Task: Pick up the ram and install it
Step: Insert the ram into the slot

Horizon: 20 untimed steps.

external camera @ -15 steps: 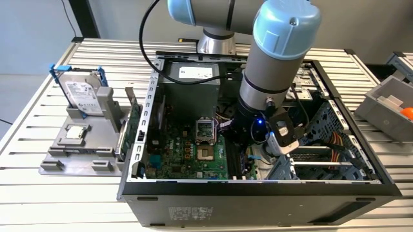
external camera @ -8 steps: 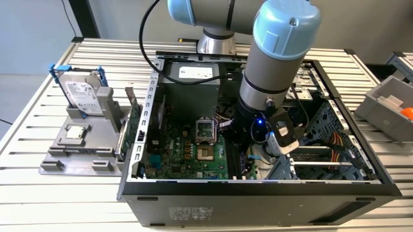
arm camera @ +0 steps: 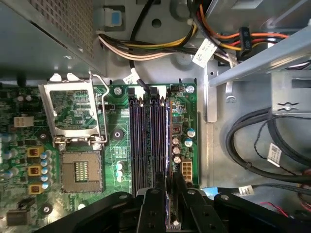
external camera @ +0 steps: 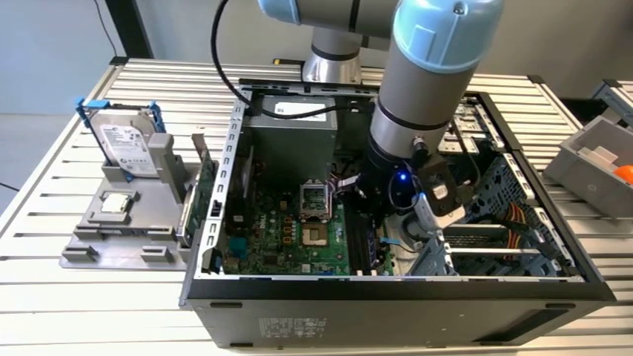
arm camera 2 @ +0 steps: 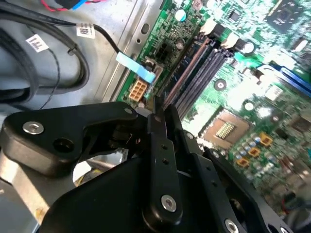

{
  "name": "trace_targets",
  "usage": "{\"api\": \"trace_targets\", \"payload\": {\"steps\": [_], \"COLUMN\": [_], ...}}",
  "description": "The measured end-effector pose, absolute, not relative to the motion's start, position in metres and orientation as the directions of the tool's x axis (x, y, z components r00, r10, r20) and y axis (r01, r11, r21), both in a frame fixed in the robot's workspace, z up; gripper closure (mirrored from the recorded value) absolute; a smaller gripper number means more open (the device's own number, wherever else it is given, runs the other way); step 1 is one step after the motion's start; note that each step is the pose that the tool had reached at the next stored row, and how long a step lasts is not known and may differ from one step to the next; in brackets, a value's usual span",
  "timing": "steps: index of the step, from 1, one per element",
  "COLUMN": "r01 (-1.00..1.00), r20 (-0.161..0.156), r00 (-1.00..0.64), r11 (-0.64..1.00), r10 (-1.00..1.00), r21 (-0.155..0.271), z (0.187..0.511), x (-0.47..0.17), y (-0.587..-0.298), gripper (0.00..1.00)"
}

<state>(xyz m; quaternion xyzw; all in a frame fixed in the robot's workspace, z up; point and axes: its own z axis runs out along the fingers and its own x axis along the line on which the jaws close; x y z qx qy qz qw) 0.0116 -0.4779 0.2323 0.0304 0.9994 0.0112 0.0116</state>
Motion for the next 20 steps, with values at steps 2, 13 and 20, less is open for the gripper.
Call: {"api": "trace_targets", "payload": {"steps": [2,13,20], "r01": [0.06,0.061,0.061], "r20": [-0.022,-0.022,-0.022], "r00": [-0.998,-0.998,-0.998], "r11": [0.998,0.998,0.998], "r10": [0.061,0.061,0.061], "r21": [0.024,0.024,0.024], "z": [0.241,0.252,0.239], "x": [0.012,0.012,0.013], "y": [-0.478,-0.478,-0.478], "gripper": [0.0,0.0,0.0]}}
